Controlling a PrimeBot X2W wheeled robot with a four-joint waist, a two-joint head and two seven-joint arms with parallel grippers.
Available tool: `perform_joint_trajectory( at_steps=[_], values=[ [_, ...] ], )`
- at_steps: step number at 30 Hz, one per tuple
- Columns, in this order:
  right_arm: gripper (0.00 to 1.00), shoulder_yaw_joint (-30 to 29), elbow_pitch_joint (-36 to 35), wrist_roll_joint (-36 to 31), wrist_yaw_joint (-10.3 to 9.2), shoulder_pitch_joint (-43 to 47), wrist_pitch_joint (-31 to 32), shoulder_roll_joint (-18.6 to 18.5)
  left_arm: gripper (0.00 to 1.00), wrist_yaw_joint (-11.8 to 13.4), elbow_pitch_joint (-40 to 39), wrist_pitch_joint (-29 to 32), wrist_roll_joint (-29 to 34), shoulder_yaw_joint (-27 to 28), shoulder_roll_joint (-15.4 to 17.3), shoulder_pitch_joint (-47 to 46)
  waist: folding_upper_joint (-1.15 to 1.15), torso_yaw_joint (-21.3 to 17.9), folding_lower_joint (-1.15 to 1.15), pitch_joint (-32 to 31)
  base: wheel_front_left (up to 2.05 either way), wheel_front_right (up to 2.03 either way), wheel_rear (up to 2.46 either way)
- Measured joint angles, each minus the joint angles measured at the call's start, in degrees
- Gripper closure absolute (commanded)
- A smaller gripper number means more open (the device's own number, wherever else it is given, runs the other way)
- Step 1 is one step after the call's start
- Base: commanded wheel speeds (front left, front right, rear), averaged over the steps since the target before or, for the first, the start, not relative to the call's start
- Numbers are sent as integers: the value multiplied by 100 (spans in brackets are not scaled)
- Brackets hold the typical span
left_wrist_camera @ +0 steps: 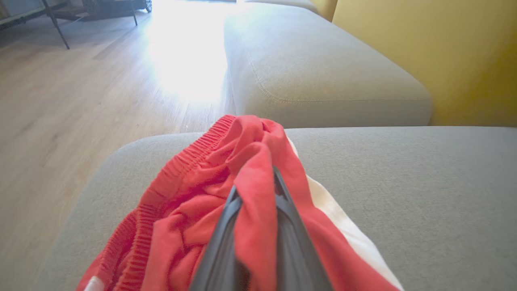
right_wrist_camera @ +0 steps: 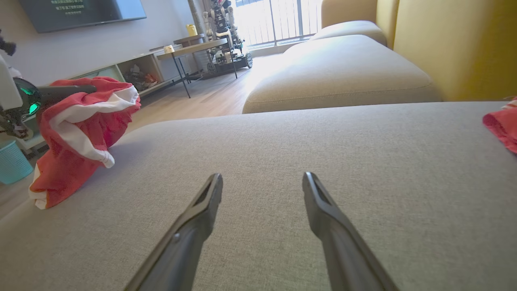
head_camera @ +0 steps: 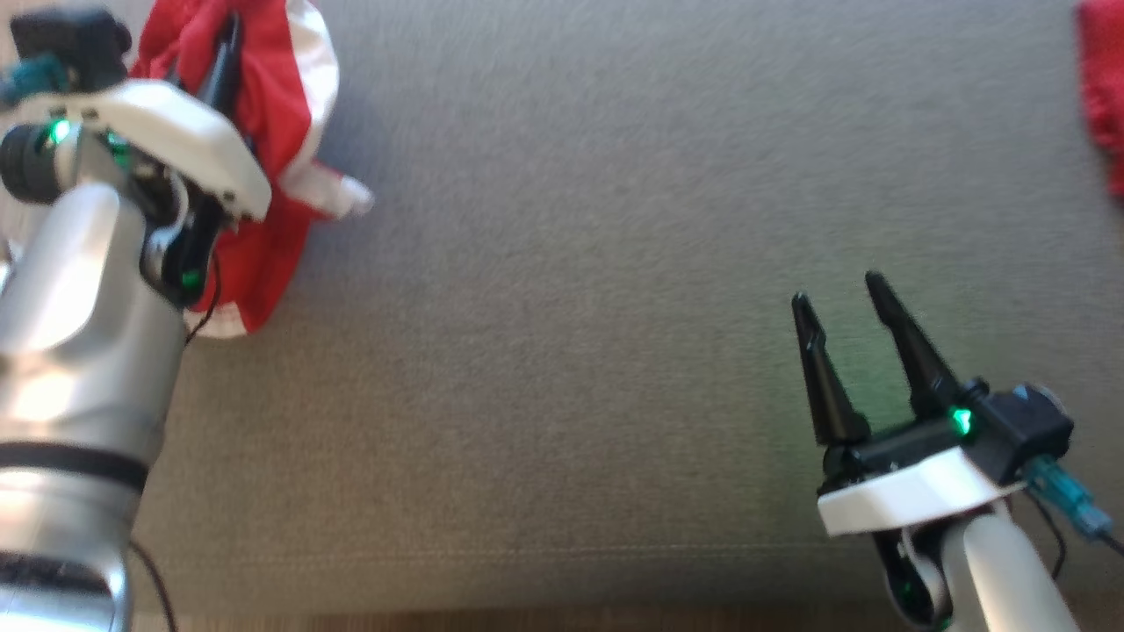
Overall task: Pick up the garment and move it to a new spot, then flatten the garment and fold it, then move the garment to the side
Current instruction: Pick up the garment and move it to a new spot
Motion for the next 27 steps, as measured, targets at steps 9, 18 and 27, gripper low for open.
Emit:
perform_joint_trajectory(
  at_steps=[9,18,27],
  values=[
    [0,203,38,422,0,288,0,30,100,4,-1288,-207,-265,-442,512,924,0,-665,0,-854,0,0,0],
    [0,247,-86,485,0,409,0,34,100,424,-2559,-124,-159,-875,202,1483,0,-1545,0,-1250,0,0,0],
    [0,237,-276,647,0,369,0,40,100,639,-1947,-346,-4,-1349,-545,1994,0,-2081,0,-991,0,0,0]
  ],
)
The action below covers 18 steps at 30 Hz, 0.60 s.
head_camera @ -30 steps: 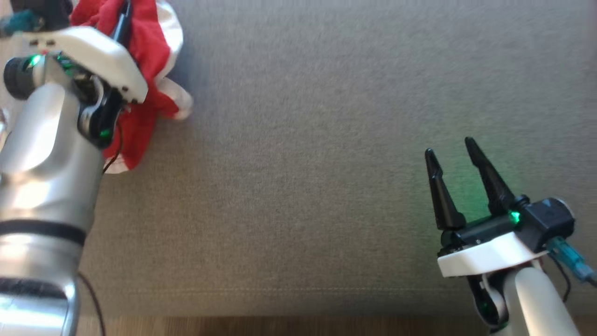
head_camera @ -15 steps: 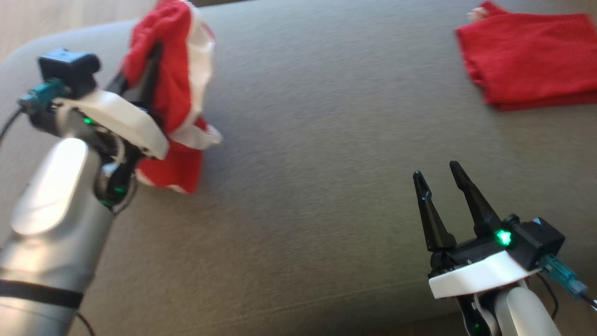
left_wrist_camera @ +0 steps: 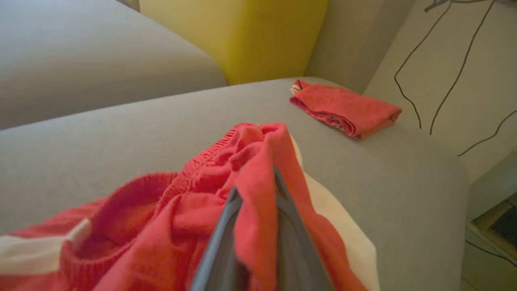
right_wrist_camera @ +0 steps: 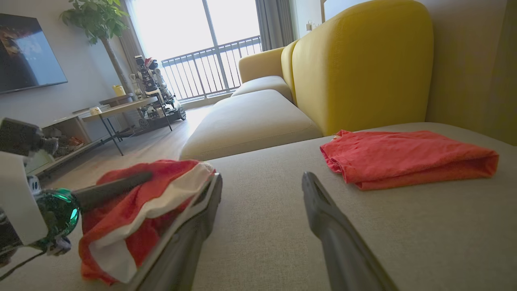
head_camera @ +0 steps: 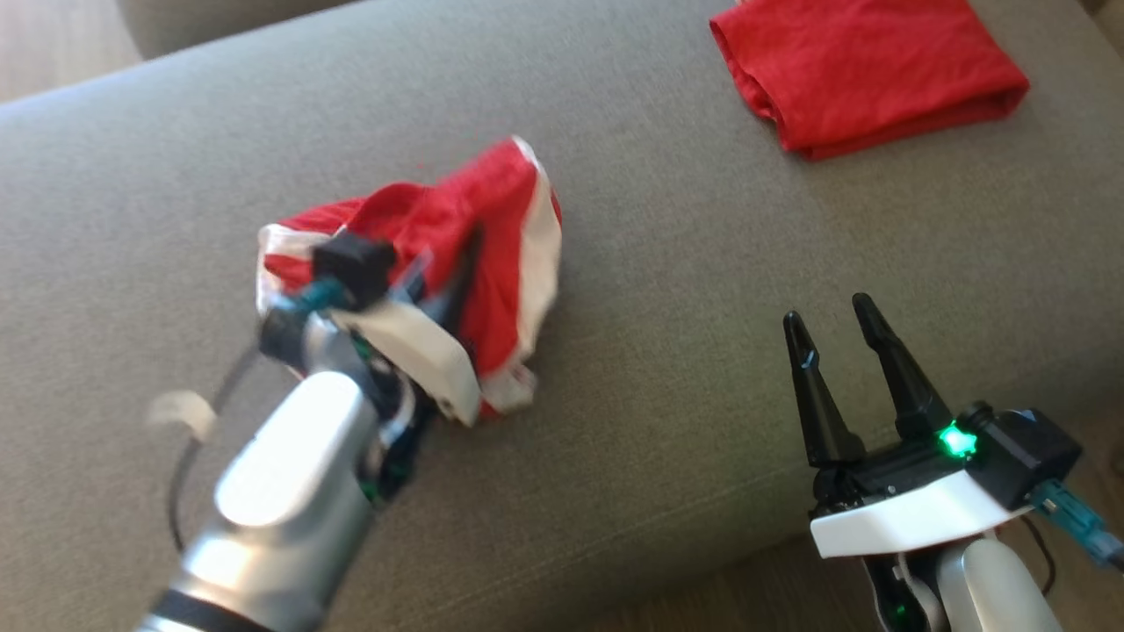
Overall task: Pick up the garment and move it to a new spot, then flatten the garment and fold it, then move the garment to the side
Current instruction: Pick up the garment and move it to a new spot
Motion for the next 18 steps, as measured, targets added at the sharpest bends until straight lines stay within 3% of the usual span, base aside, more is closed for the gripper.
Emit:
perform_joint_trajectory(
  at_steps=[5,6,10,15,18],
  values=[
    [0,-64,-19,0,0,-78,0,7,97,-63,740,-235,-24,-307,-488,170,0,-70,0,201,0,0,0],
    [0,-64,-19,0,0,-100,0,7,0,-37,853,-274,-23,-320,-531,171,0,-61,0,195,0,0,0],
    [0,-57,-7,-2,0,-103,0,8,0,9,1067,-479,-22,-316,-580,189,0,27,0,91,0,0,0],
    [0,-16,70,-4,0,-73,0,8,0,343,850,-593,212,-270,-593,380,0,221,0,-122,0,0,0],
    [0,27,169,-3,0,80,0,11,0,706,279,-615,534,-129,-509,808,0,433,0,-334,0,0,0]
  ],
)
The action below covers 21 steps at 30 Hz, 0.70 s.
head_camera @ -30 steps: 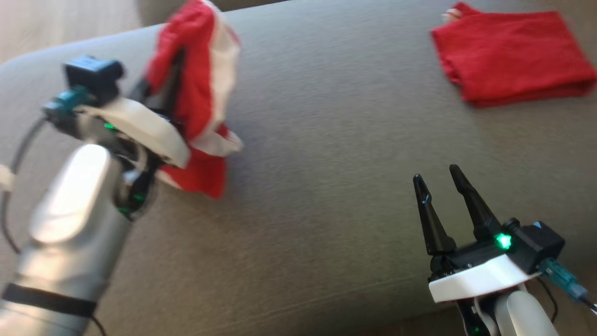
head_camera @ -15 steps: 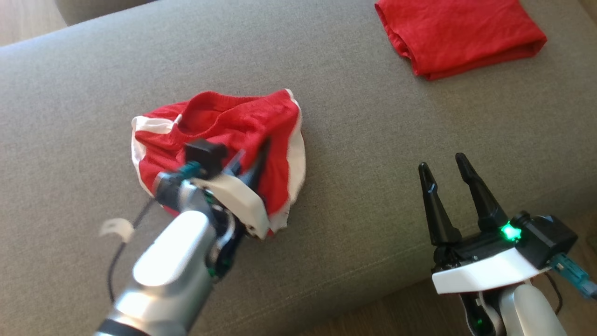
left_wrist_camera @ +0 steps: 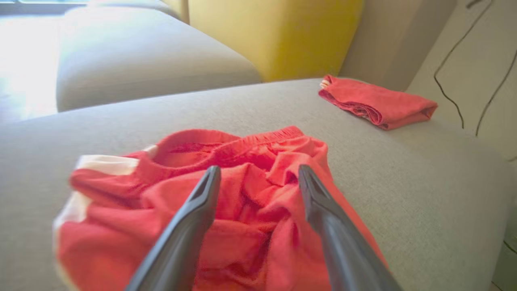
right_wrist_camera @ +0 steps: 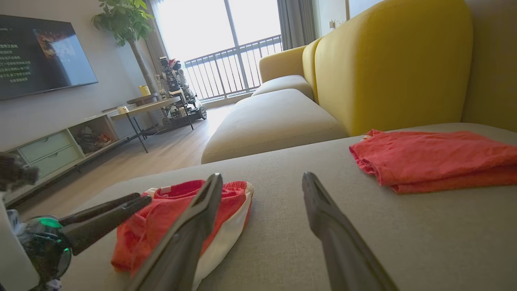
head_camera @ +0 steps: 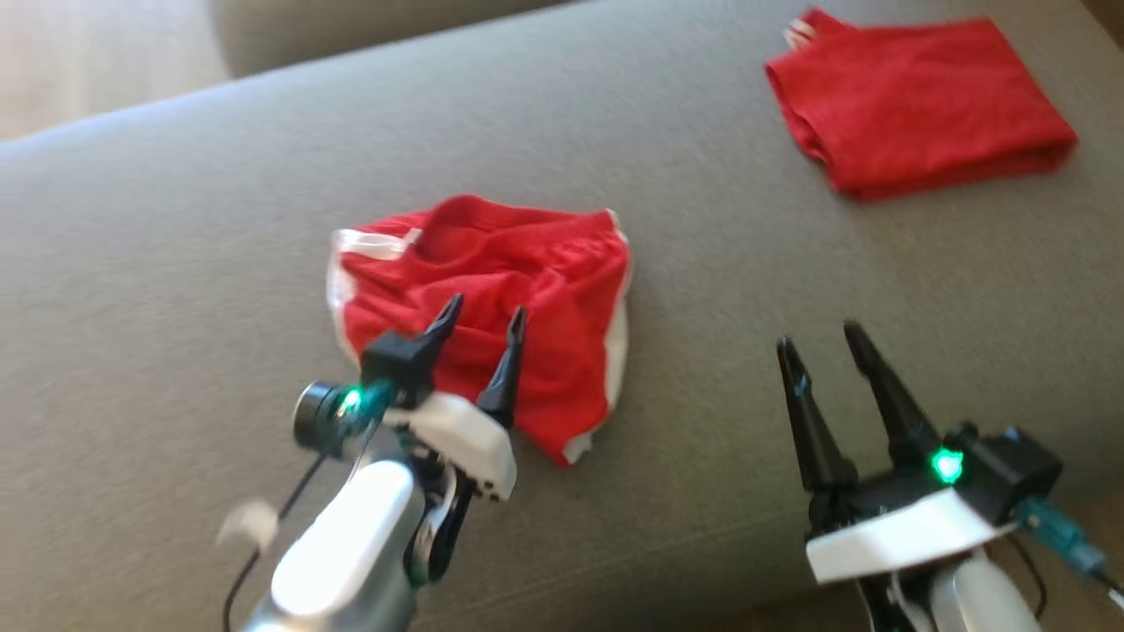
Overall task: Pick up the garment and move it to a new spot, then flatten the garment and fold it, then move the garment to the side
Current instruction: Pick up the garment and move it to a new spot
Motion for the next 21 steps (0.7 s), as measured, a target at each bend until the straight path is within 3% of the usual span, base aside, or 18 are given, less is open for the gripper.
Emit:
perform_joint_trajectory(
  at_steps=[5,10,15,21],
  values=[
    [0,-64,238,-2,0,410,0,7,0,453,-1443,-3,695,592,227,1127,0,460,0,-391,0,0,0],
    [0,-240,394,1,0,544,0,14,0,868,-2352,-2,1137,1377,289,2407,0,956,0,-711,0,0,0],
    [0,-327,401,-1,0,578,0,27,0,875,-3076,-2,1456,1983,277,3304,0,1330,0,-962,0,0,0],
    [0,-783,348,3,0,884,0,48,0,594,-3708,-3,1908,2341,163,3752,0,1586,0,-1142,0,0,0]
  ],
)
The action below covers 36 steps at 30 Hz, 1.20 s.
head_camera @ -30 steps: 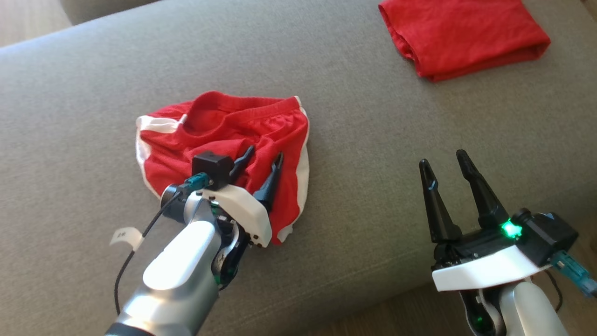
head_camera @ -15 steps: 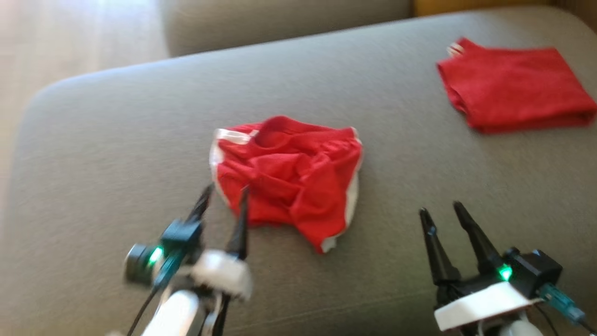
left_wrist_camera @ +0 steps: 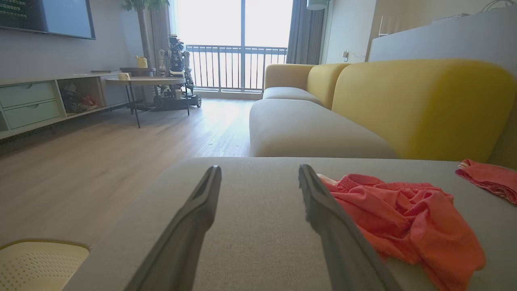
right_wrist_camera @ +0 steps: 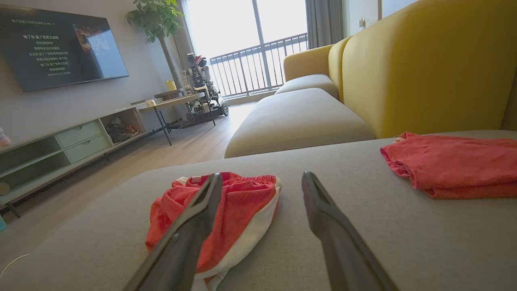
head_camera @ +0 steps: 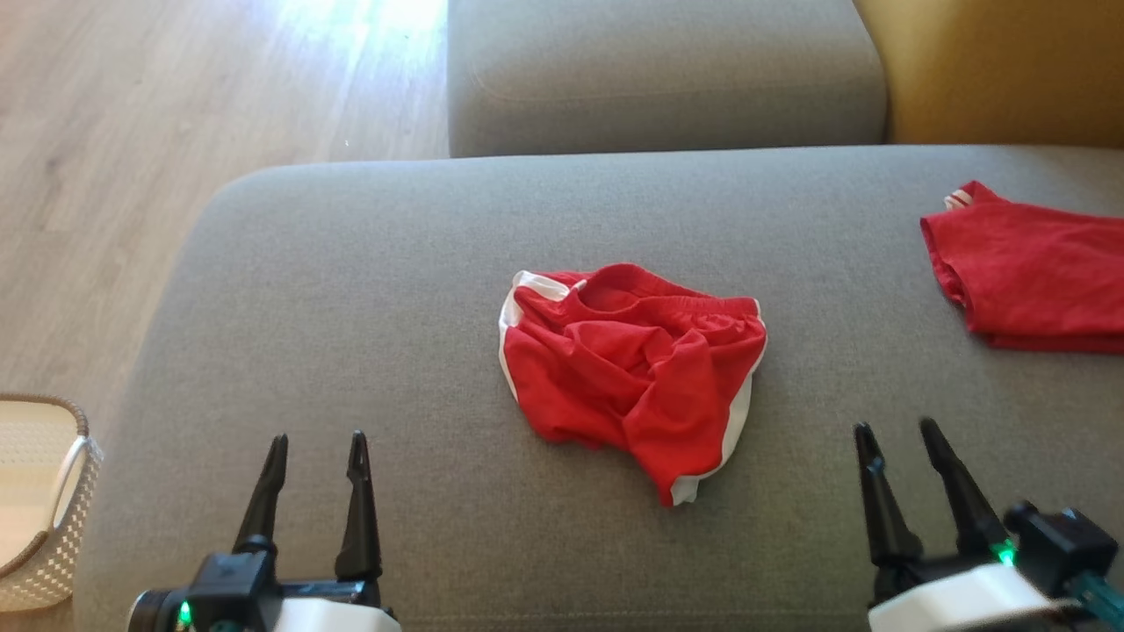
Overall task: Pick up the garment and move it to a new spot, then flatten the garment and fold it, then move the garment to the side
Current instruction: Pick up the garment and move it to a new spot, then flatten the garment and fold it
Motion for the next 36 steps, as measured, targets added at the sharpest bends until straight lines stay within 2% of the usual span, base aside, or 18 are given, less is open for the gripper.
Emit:
perform_joint_trajectory(
  at_steps=[5,10,36],
  values=[
    [0,-20,154,13,0,225,0,3,0,-298,-37,0,104,208,-124,152,0,60,0,-102,0,0,0],
    [0,170,236,12,0,231,0,21,0,-427,62,0,272,278,-196,292,0,53,0,-173,0,0,0],
    [0,271,268,-15,0,234,0,21,0,-678,219,0,472,495,-331,345,0,58,0,-213,0,0,0]
  ],
)
